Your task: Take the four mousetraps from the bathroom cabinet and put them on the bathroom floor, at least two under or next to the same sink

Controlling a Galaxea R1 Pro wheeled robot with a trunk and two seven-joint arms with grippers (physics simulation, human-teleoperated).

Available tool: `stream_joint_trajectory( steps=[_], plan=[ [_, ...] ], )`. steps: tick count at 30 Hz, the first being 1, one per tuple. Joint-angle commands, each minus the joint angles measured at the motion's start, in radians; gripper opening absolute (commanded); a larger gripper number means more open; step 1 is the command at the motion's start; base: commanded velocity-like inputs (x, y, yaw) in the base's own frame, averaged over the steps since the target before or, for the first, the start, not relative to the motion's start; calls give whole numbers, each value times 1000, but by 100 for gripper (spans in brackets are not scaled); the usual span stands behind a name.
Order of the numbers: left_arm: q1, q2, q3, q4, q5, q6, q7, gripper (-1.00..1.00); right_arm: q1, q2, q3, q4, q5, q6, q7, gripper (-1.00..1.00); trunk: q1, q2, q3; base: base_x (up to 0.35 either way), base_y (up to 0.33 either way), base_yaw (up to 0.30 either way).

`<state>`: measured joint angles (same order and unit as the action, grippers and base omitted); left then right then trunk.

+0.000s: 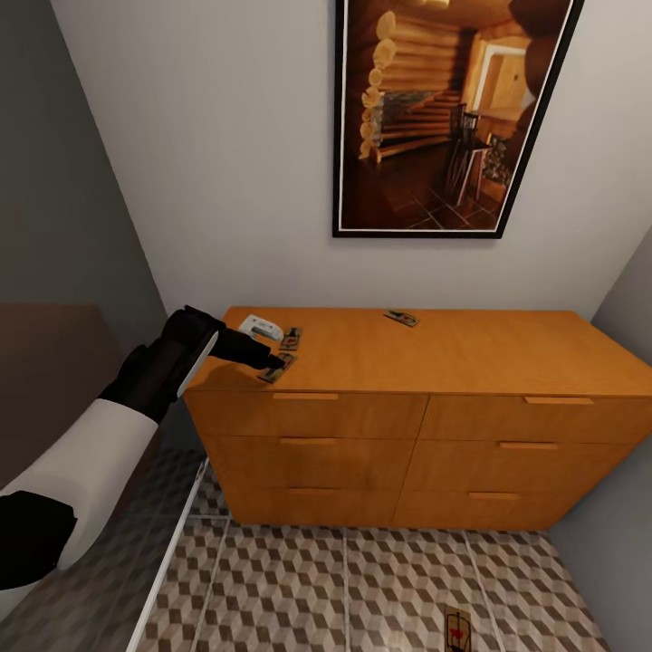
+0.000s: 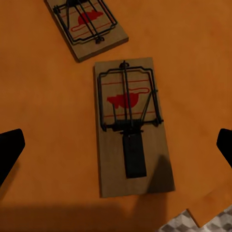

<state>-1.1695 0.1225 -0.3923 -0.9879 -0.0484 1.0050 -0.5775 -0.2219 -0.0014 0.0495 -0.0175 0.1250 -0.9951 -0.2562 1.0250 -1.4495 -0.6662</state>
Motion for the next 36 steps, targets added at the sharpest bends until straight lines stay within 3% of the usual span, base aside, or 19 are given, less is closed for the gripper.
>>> stream_joint_trajectory(
  steps=[1, 18, 36],
  plan=[
    [-1, 1, -2, 0, -5, 3, -5, 100, -1, 0, 4, 1, 4, -2, -5, -100, 0, 0, -1, 0, 0, 0],
    [-1, 0, -3, 3, -5, 3, -5, 100, -1, 0, 4, 1, 4, -2, -5, -100, 0, 0, -2, 0, 0, 0],
    [-1, -1, -3, 27, -5, 2, -5, 100, -1, 0, 4, 1, 4, -2, -5, -100, 0, 0, -19, 0, 0, 0]
  ],
)
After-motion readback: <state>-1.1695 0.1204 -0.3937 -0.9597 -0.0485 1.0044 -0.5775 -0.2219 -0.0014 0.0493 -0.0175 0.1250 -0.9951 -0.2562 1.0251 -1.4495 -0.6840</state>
